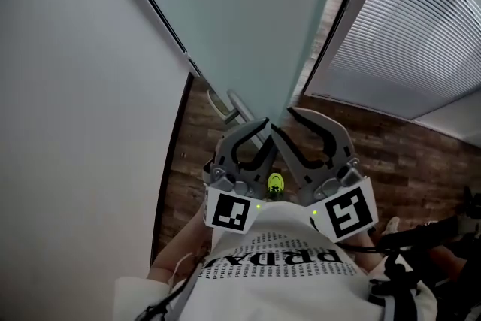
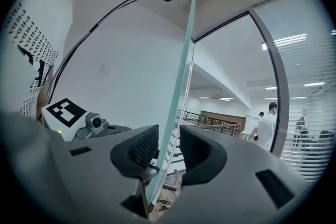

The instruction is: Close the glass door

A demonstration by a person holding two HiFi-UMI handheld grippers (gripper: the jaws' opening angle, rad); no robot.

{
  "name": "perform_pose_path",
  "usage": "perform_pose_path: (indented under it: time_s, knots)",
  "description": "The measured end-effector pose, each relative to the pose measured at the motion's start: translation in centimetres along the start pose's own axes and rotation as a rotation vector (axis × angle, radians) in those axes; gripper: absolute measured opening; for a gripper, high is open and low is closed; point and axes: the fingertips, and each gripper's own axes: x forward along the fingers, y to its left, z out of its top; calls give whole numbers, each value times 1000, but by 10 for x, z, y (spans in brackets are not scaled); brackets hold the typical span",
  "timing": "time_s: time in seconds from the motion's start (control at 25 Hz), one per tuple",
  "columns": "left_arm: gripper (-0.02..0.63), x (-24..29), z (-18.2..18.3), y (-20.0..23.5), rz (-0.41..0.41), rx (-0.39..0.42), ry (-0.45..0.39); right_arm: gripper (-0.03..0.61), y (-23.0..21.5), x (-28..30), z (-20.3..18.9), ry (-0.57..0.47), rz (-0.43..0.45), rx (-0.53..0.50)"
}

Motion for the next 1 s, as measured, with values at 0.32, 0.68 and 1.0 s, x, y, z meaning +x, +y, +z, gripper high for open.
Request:
perform_pose_path:
  time_s: [0.32,0.68,1.0]
  knots:
    - [110,47,-7,-4,10,3,10,86,-43,9,-19,-10,-8,17]
    - [103,85,-2,-9,-65,18,-11,75,-88,8,-32,16,-131,13]
    - [91,118,-11,10,-99,-1,-19,58,-141,16,-42,18,-213,55]
